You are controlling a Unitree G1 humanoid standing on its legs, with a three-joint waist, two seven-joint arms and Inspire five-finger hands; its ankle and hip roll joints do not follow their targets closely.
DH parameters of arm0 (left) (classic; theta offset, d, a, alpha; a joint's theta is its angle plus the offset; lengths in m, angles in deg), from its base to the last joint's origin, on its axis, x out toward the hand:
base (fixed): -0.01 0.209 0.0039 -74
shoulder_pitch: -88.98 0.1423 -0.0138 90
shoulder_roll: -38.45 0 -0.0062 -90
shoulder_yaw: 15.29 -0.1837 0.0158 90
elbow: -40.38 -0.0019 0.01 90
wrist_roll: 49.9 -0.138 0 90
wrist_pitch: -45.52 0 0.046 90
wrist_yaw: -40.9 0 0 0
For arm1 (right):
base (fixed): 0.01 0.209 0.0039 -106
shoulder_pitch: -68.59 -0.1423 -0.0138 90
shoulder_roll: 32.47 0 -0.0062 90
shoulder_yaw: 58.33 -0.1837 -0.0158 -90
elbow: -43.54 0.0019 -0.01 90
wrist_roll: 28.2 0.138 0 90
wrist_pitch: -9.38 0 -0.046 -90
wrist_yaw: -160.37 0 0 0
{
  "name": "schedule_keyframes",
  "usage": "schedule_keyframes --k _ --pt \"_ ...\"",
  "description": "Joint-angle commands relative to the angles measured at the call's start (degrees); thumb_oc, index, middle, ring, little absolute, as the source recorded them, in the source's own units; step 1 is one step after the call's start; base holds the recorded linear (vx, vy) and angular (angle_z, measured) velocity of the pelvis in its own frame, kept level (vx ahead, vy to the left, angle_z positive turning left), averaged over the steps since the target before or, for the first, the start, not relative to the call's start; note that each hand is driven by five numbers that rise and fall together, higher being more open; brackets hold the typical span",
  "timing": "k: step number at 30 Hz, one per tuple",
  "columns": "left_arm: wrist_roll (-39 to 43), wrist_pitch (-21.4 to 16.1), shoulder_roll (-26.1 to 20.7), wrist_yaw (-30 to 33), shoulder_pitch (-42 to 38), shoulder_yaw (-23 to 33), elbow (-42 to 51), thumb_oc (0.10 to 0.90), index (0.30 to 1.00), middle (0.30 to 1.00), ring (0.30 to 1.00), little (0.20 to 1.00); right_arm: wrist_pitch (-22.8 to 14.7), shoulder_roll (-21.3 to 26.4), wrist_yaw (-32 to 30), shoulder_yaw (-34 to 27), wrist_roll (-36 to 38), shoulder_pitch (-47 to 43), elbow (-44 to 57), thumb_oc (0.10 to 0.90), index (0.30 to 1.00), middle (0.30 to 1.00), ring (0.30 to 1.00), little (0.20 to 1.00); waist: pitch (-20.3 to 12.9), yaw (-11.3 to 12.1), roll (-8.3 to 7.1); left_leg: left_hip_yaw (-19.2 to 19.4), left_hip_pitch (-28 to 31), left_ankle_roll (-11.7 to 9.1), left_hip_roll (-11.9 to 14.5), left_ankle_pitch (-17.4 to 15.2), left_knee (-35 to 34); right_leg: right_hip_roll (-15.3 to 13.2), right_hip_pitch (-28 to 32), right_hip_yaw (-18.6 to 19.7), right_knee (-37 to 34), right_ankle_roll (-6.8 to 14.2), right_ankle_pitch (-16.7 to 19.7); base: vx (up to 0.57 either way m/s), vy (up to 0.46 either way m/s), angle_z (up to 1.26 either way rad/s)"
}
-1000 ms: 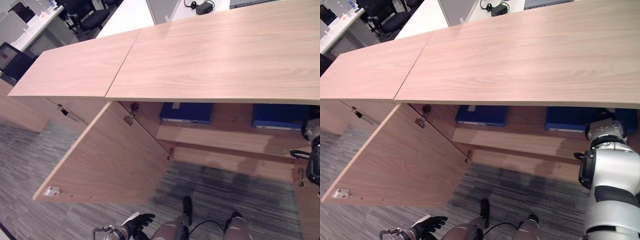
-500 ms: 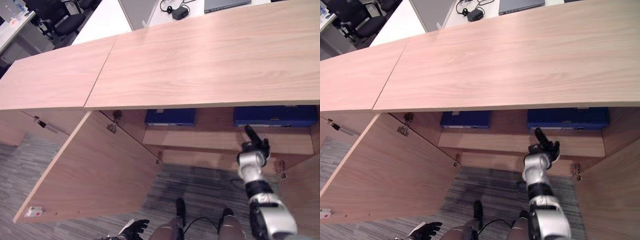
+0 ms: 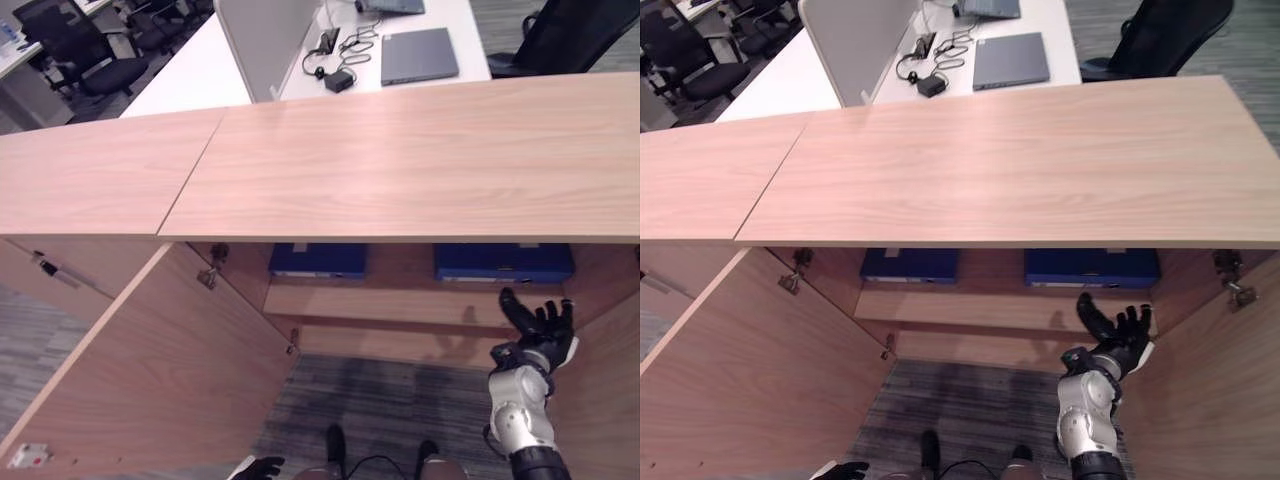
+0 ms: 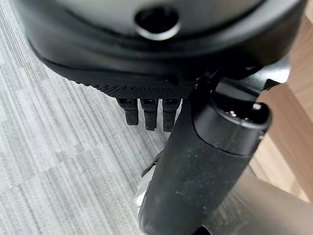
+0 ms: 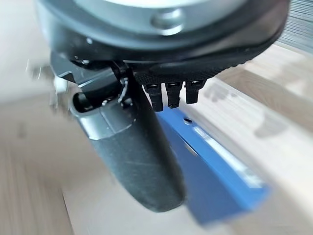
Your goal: Put the empty folder in the office cabinet
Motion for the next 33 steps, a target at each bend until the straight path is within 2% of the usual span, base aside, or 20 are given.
schedule_keyframes --k 1,4,5,7,10,11,12,13,16,17,18,19,20,22,23,24,26,29,31,33 --pt "4.26 -5.04 1.44 -0.24 -4.26 2.45 2.07 0.8 0.9 0.9 0.9 0.9 -2.41 6.53 12.08 -2.92 -3.57 -5.22 -3.73 0.8 0.9 0.9 0.9 0.9 0.89 1.15 -1.45 1.32 10.05 -3.24 0.22 -9.99 -0.34 -0.86 2.14 1.27 -5.52 2.99 2.01 0.01 -0.031 0.09" --pt "6.73 -5.83 -0.34 -2.19 -3.93 7.04 0.95 0.8 0.9 0.9 0.9 0.9 -2.07 10.81 24.66 2.21 -5.62 -0.42 -4.02 0.8 0.9 0.9 0.9 0.9 0.0 1.62 -3.39 1.12 11.33 -4.15 1.31 -9.61 -0.34 -0.6 5.3 -0.34 -7.34 2.96 1.94 0.02 -0.08 0.16" --pt "7.43 -5.54 -0.17 -1.86 -4.45 8.19 0.36 0.8 0.9 0.9 0.9 0.9 -1.66 11.06 26.13 3.46 -6.76 0.29 -3.93 0.8 0.9 0.9 0.9 0.9 -0.42 1.91 -3.86 1.06 11.49 -4.44 1.59 -9.44 -0.34 -0.49 6.03 -0.79 -7.99 2.96 1.95 0.02 -0.087 0.03" --pt "8.34 -5.49 0.08 -1.65 -4.79 9.06 -0.04 0.8 0.9 0.9 0.9 0.9 -1.44 10.77 27.01 4.68 -7.26 0.54 -4.11 0.8 0.9 0.9 0.9 0.9 -0.6 1.98 -4.17 0.87 11.75 -4.66 1.89 -9.29 -0.34 -0.42 7.01 -1.27 -8.81 2.87 1.96 -0.02 -0.07 0.12" --pt "13.79 -5.82 0.73 -1.61 -4.79 12.24 -0.03 0.8 0.9 0.9 0.9 0.9 -0.53 11.08 29.22 9.04 -10.39 0.5 -3.61 0.8 0.9 0.9 0.9 0.9 -1.18 3.82 -5.31 0.16 11.51 -5.87 2.68 -7.89 -0.34 0.21 10.76 -3.32 -13.49 2.53 2.58 -0.06 -0.093 0.12" --pt "15.62 -6.08 0.94 -1.53 -5.37 12.6 0.05 0.8 0.9 0.9 0.9 0.9 -0.61 11.16 29.21 9.82 -10.51 -0.1 -3.68 0.8 0.9 0.9 0.9 0.9 -0.97 4.42 -5.36 -0.01 10.64 -6.73 3.05 -6.3 -0.34 -0.01 11.69 -4.41 -15.33 2.63 2.95 -0.08 -0.029 0.3" --pt "15.67 -6.09 0.92 -1.56 -5.42 12.62 0.03 0.8 0.9 0.9 0.9 0.9 -0.65 11.15 29.22 9.86 -10.5 -0.2 -3.76 0.8 0.9 0.9 0.9 0.9 -0.89 4.25 -5.35 -0.17 10.63 -6.77 3.07 -6.26 -0.34 0.03 11.9 -4.59 -15.59 2.61 3.06 -0.19 0.023 0.51" --pt "19.34 -6.56 1.85 -0.94 -5.74 14.32 0.85 0.8 0.9 0.9 0.9 0.9 0.05 11.14 29.4 12.86 -12.45 -2.23 -3.49 0.8 0.9 0.9 0.9 0.9 -0.67 5.69 -5.79 -0.17 9.45 -6.99 2.6 -5.92 -0.34 -1.16 12.89 -5.93 -18.81 3.2 5.29 -0.13 0.026 0.59" --pt "20.71 -6.72 2.22 -0.78 -5.71 14.97 1.2 0.8 0.9 0.9 0.9 0.9 0.03 11.53 29.49 13.98 -13.3 -3.19 -4.02 0.8 0.9 0.9 0.9 0.9 -0.42 6.02 -5.98 0.87 9.44 -6.77 2.52 -5.88 -0.11 -1.8 13.62 -6.73 -19.61 3.49 5.89 -0.1 0.047 0.71" --pt "21.44 -6.73 2.47 -0.93 -5.82 15.07 1.54 0.8 0.9 0.9 0.9 0.9 0.31 11.48 29.47 14.42 -13.63 -3.7 -4.51 0.8 0.9 0.9 0.9 0.9 -0.42 5.88 -6.33 3.22 9.68 -6.19 2.89 -6.02 0.53 -2.74 13.7 -7.61 -19.75 3.55 6.33 -0.11 0.064 0.71" --pt "21.96 -6.54 2.51 -1.08 -5.84 15.66 1.92 0.8 0.9 0.9 0.9 0.9 0.85 10.9 29.63 15.53 -13.86 -4.47 -5.42 0.8 0.9 0.9 0.9 0.9 -0.27 5.61 -7.18 8.71 10.56 -5.04 3.64 -7.57 3.61 -3.79 13.51 -9.29 -19.38 3.41 6.82 -0.21 0.062 1.05" --pt "21.92 -6.21 2.23 -1.83 -5.1 16.2 2.32 0.8 0.9 0.9 0.9 0.9 1.21 11.07 30.69 15.69 -14.43 -3.5 -4.64 0.8 0.9 0.9 0.9 0.9 -0.1 5.48 -7.7 11.67 11.15 -4.48 3.85 -9.86 7.37 -3.98 13.95 -11.18 -18.68 2.74 6.36 -0.23 0.034 1.38" --pt "21.54 -6.03 1.94 -2.19 -4.99 16.46 2.03 0.8 0.9 0.9 0.9 0.9 1.33 11.21 31.33 15.41 -14.79 -2.79 -4.26 0.8 0.9 0.9 0.9 0.9 -0.31 5.08 -8.09 13.69 11.27 -4.31 3.89 -10.8 8.98 -4.21 14.33 -12.81 -18.55 2.36 6.18 -0.19 0.017 1.58" --pt "20.33 -5.77 1.81 -2.68 -5.42 16.75 1.36 0.8 0.9 0.9 0.9 0.9 1.46 11.05 32.05 14.42 -14.81 -1.53 -3.92 0.8 0.9 0.9 0.9 0.9 -0.86 3.71 -8.26 19.72 12.54 -4.11 5.16 -11.03 9.67 -4.8 14.93 -17.04 -18.51 2.2 6.29 -0.06 0.08 1.82" --pt "19.42 -5.43 2.11 -3.29 -4.94 16.9 1.55 0.8 0.9 0.9 0.9 0.9 1.89 10.45 32.41 13.53 -14.8 -0.33 -4.18 0.8 0.9 0.9 0.9 0.9 -1.85 3.5 -7.42 21.51 13.54 -4.39 5.34 -11.26 6.86 -4.34 15.87 -18.35 -18.61 2.85 5.82 0.09 0.145 2.36" --pt "18.69 -5.12 2.01 -3.45 -4.55 16.88 1.75 0.8 0.9 0.9 0.9 0.9 2.04 10.22 32.56 13.28 -15.29 0.04 -4.35 0.8 0.9 0.9 0.9 0.9 -2.23 3.57 -7.3 21.05 13.61 -4.36 5.05 -10.82 5.49 -4.24 16.16 -18.83 -18.46 2.86 5.85 0.21 0.184 1.73" --pt "16.92 -4.75 1.08 -3.65 -4.36 16.66 2.31 0.8 0.9 0.9 0.9 0.9 2.55 8.68 32.63 13.18 -16.16 0.35 -6.07 0.8 0.9 0.9 0.9 0.9 -1.76 4.69 -8.29 19.85 13.47 -3.34 4.25 -10.65 4.34 -5.04 16.94 -19.69 -16.36 3.25 5.94 0.11 0.19 0.99" --pt "16.02 -4.74 -0.96 -3.84 -4.62 16.38 5.67 0.8 0.9 0.9 0.9 0.9 3.22 7.38 32.52 14.17 -18.64 -0.28 -7.74 0.8 0.9 0.9 0.9 0.9 -0.63 6.57 -9.17 18.21 14.27 -0.47 1.65 -11.36 1.28 -8.38 14.93 -20.03 -8.66 4.9 5.55 0.03 0.248 0.27" --pt "17.06 -4.69 -1.42 -3.91 -4.69 16.66 7.49 0.8 0.9 0.9 0.9 0.9 3.47 6.84 32.41 14.44 -19.87 -0.43 -8.19 0.8 0.9 0.9 0.9 0.9 0.12 7.07 -9.46 18.34 14.06 1.11 0.43 -11.14 0.81 -11.18 12.62 -21.03 -3.9 5.43 7.32 -0.03 0.168 0.33" --pt "17.29 -4.87 -2.01 -3.8 -5.17 16.52 8.92 0.8 0.9 0.9 0.9 0.9 3.85 6.07 32.42 14.23 -20.49 -0.47 -9.09 0.8 0.9 0.9 0.9 0.9 0.99 7.18 -9.65 16.93 14.41 2.15 -0.85 -11.54 0.26 -12.95 10.79 -19.47 -0.02 7.71 10.26 0.01 0.102 0.09"
